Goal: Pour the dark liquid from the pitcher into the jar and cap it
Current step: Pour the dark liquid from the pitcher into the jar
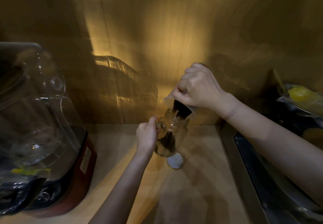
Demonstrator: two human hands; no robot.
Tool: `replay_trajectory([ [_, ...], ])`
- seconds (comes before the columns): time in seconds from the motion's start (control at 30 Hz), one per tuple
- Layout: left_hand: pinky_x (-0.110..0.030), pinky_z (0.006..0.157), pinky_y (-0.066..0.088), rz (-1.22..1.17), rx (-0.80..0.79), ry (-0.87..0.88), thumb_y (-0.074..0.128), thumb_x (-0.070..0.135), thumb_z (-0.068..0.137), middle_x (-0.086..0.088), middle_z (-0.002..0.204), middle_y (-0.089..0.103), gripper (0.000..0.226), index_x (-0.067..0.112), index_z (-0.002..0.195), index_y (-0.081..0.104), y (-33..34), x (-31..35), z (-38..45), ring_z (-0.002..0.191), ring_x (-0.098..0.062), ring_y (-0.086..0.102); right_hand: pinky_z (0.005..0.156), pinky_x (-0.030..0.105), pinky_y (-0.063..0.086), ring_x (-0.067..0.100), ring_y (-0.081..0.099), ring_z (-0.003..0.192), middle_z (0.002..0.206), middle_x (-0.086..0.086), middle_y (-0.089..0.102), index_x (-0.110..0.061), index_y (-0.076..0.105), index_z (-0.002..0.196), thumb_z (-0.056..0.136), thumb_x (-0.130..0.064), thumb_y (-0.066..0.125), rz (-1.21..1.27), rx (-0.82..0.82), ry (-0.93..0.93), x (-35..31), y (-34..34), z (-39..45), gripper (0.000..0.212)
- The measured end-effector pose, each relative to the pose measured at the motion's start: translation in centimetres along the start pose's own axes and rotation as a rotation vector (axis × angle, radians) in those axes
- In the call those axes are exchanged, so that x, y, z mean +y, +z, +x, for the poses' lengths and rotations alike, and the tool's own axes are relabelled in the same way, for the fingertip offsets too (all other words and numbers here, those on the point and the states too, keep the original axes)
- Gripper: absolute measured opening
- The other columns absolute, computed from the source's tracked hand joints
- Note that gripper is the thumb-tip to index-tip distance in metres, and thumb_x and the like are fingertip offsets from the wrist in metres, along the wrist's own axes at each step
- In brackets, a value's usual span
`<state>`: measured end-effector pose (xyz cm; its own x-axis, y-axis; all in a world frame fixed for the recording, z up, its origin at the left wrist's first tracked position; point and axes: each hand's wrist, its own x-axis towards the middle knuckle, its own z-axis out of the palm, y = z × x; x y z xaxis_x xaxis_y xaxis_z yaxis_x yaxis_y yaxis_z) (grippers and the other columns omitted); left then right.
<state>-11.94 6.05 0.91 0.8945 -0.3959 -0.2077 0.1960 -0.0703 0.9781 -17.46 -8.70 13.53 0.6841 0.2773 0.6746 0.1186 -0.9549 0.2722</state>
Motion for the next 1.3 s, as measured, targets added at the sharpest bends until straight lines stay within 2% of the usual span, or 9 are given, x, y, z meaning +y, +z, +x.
replay_trajectory([
  [0.23,-0.037,0.069,0.032,-0.013,-0.011,-0.013,0.051,0.042,0.076,0.005,0.033,0.041,0.052,0.018,0.029,0.050,-0.24,-0.15,-0.11,0.049,-0.020,0.038,0.053,0.025,0.038,0.020,0.043,0.036,0.034,0.005,0.050,-0.007,0.057,0.038,0.067,-0.006,0.062,0.007,0.023,-0.008,-0.27,-0.15,0.05,0.029],
  [0.33,-0.035,0.065,0.032,-0.004,-0.005,-0.013,0.051,0.039,0.079,0.005,0.031,0.040,0.055,0.017,0.028,0.048,-0.13,-0.16,-0.11,0.048,-0.020,0.037,0.051,0.027,0.039,0.020,0.042,0.036,0.034,0.005,0.050,-0.007,0.057,0.038,0.067,-0.006,0.061,0.008,0.027,-0.008,-0.37,-0.09,0.04,0.029],
  [0.43,-0.035,0.058,0.028,0.008,0.011,-0.024,0.050,0.044,0.071,0.004,0.029,0.037,0.053,0.016,0.027,0.046,-0.06,-0.11,-0.03,0.048,-0.022,0.035,0.052,0.027,0.040,0.021,0.044,0.036,0.034,0.005,0.051,-0.007,0.057,0.039,0.069,-0.009,0.059,0.016,0.022,-0.018,-0.30,0.03,-0.04,0.030],
  [0.57,-0.035,0.065,0.030,0.000,-0.009,-0.017,0.050,0.043,0.074,0.005,0.030,0.039,0.054,0.016,0.028,0.048,-0.13,0.01,-0.14,0.049,-0.021,0.036,0.052,0.028,0.041,0.020,0.045,0.037,0.035,0.004,0.052,-0.007,0.058,0.039,0.070,-0.009,0.059,0.023,0.019,-0.046,-0.22,0.15,-0.09,0.031],
  [0.83,-0.033,0.057,0.029,-0.028,-0.023,-0.009,0.051,0.036,0.082,0.006,0.030,0.042,0.057,0.019,0.027,0.049,-0.29,0.32,-0.50,0.048,-0.019,0.037,0.051,0.028,0.041,0.020,0.043,0.037,0.034,0.004,0.050,-0.008,0.057,0.039,0.070,-0.009,0.060,0.035,0.028,-0.056,-0.21,0.12,0.05,0.031],
  [1.07,-0.034,0.061,0.031,-0.046,-0.056,-0.014,0.050,0.034,0.084,0.006,0.032,0.045,0.055,0.021,0.030,0.055,-0.42,0.50,-0.60,0.049,-0.018,0.040,0.053,0.029,0.044,0.020,0.046,0.038,0.036,0.004,0.053,-0.008,0.060,0.040,0.072,-0.011,0.060,0.035,0.032,-0.069,-0.21,0.10,0.13,0.031],
  [1.3,-0.028,0.051,0.030,-0.068,-0.074,-0.039,0.049,0.032,0.085,0.008,0.032,0.042,0.055,0.020,0.031,0.049,-0.44,0.79,-0.85,0.035,-0.007,0.037,0.052,0.028,0.041,0.021,0.044,0.037,0.034,0.004,0.049,-0.008,0.057,0.038,0.070,-0.009,0.061,0.015,0.040,-0.089,-0.25,0.09,0.28,0.032],
])
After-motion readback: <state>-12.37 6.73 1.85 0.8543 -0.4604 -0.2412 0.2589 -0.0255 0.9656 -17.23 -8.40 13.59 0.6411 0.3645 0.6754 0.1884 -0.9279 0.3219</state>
